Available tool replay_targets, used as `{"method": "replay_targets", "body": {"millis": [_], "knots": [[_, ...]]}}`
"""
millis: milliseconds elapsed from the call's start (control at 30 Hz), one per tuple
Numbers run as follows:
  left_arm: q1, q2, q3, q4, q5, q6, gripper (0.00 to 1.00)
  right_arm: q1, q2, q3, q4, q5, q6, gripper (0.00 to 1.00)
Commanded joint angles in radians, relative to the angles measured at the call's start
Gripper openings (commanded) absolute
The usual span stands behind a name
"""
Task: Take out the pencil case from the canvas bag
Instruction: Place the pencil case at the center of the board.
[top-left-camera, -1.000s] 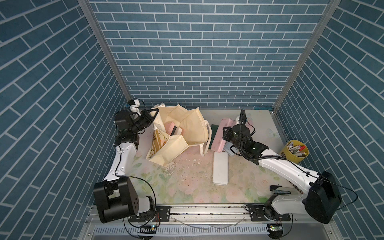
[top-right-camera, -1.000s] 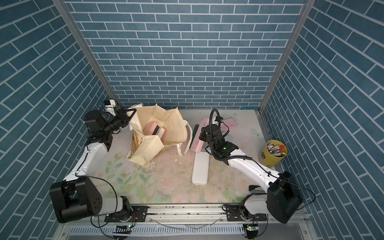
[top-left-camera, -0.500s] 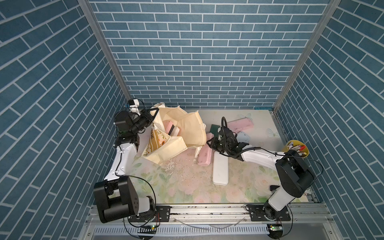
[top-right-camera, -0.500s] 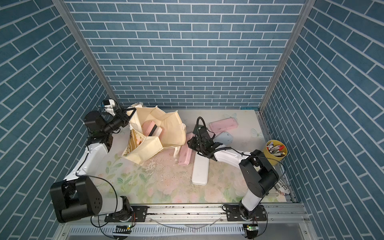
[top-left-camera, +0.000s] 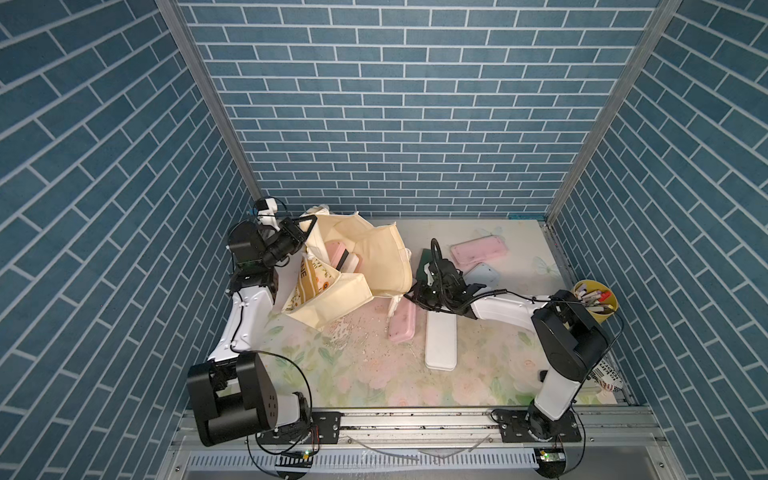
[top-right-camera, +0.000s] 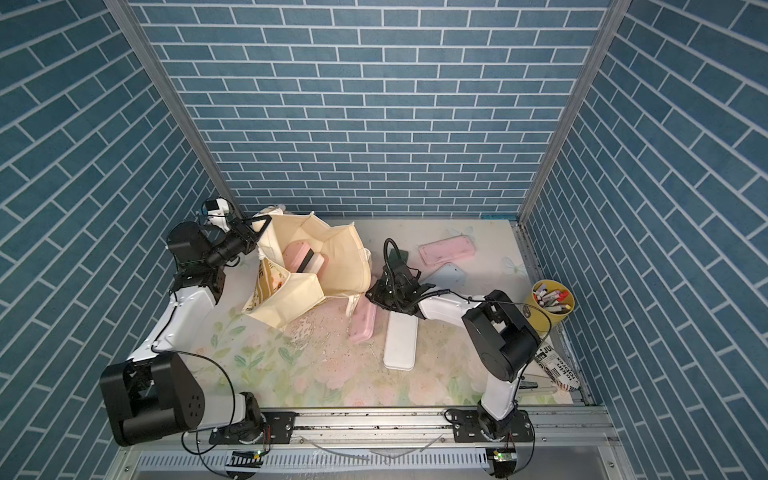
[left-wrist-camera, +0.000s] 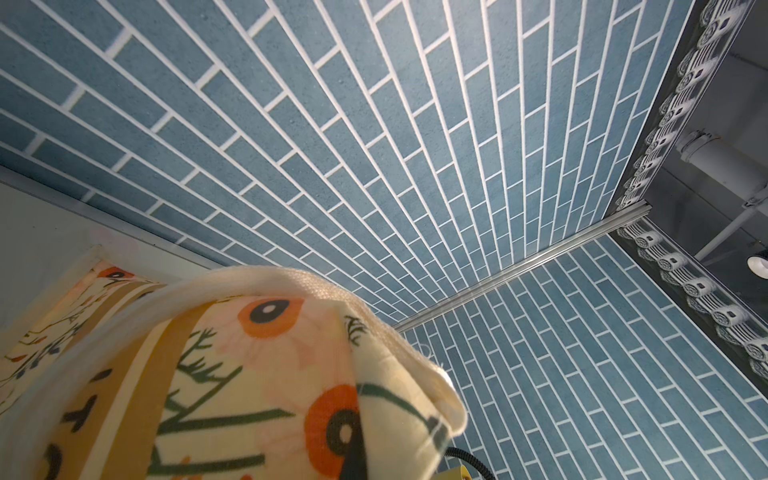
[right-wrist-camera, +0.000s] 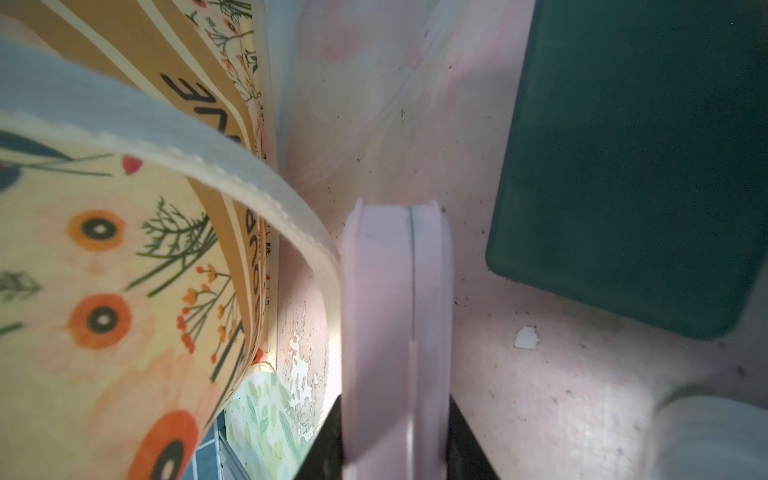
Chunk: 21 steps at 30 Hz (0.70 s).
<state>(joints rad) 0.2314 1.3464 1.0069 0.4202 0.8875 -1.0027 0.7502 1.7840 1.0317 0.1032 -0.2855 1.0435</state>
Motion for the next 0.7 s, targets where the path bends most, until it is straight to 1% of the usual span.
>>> {"method": "replay_targets", "body": {"millis": [0,100,233,433,533,667], "knots": [[0.008,-0.033,0.018,0.137,0.018,-0.002,0.00,0.006,0.023,0.047,-0.012,-0.058,0.032,0.00],[0.009,-0.033,0.018,0.135,0.018,-0.002,0.00,0.006,0.030,0.046,-0.012,-0.071,0.035,0.01],[0.011,-0.032,0.018,0.137,0.018,-0.002,0.00,0.007,0.037,0.046,-0.023,-0.082,0.035,0.08],[0.011,-0.028,0.018,0.135,0.018,-0.002,0.00,0.006,0.028,0.046,-0.072,-0.050,0.021,0.32],[0.012,-0.029,0.019,0.135,0.018,-0.002,0.00,0.006,0.014,0.046,-0.103,-0.024,0.006,0.40],[0.012,-0.030,0.020,0.133,0.018,-0.002,0.00,0.006,0.004,0.047,-0.130,-0.004,-0.009,0.46]]}}
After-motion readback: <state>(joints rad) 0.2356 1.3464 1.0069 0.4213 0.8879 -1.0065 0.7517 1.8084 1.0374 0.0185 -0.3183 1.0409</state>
